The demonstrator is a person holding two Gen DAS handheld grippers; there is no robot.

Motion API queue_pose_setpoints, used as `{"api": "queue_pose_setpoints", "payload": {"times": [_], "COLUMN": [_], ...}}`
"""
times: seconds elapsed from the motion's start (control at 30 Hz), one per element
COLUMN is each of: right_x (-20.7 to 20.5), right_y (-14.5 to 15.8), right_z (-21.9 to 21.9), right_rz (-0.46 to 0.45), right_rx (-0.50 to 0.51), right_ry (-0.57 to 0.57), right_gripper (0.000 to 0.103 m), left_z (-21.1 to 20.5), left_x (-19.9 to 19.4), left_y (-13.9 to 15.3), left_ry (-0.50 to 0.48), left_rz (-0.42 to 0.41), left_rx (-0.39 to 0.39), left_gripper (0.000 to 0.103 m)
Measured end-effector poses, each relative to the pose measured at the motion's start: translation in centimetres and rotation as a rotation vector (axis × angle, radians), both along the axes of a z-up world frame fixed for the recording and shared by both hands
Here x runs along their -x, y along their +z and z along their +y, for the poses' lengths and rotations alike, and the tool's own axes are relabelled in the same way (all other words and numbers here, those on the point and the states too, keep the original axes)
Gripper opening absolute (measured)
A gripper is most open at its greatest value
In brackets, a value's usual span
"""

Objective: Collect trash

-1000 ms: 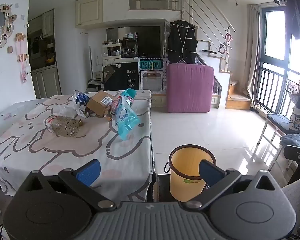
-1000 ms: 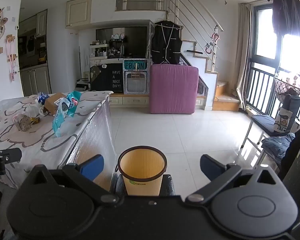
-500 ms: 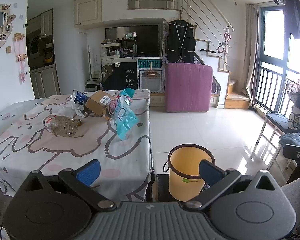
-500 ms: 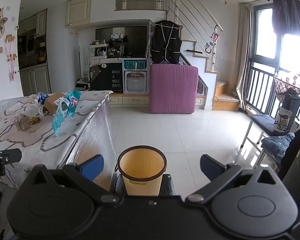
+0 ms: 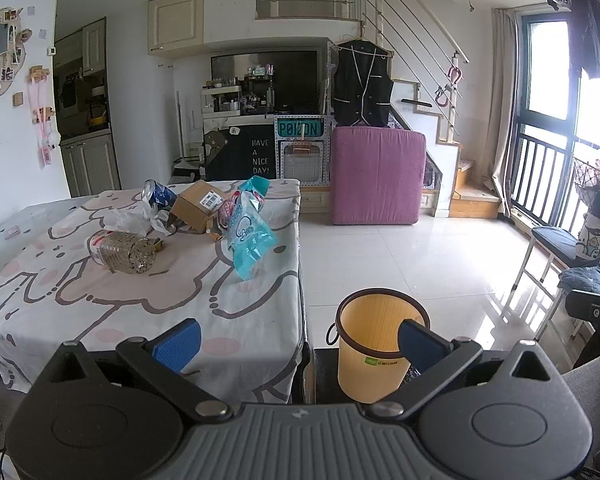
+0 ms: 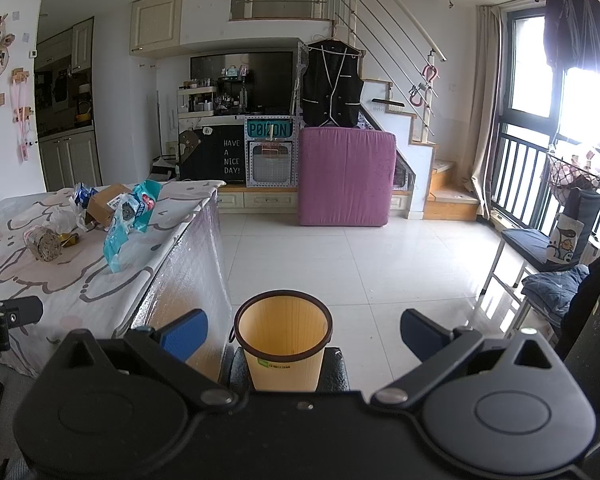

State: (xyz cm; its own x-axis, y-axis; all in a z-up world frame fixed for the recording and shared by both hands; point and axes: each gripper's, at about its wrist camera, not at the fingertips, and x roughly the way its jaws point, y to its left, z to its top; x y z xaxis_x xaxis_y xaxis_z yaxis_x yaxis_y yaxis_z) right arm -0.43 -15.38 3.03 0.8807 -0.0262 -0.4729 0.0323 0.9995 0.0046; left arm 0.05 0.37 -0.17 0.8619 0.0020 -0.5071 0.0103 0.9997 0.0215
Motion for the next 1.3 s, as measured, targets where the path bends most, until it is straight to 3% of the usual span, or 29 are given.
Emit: {"api": "queue_pose_setpoints", "payload": {"times": [1.3], "right_x": [0.21], "right_y": [0.54], "right_z": [0.83], "right_rz": [0.003], "right_rx": [-0.001], "right_ry": [0.0], "right_gripper": [0.103], "left_z": [-0.5], "left_x": [0.04], "left_y": [0.05], "left_ry": [0.0], "left_rz": [-0.001], "left_rx": [0.0], "left_gripper": [0.103]}}
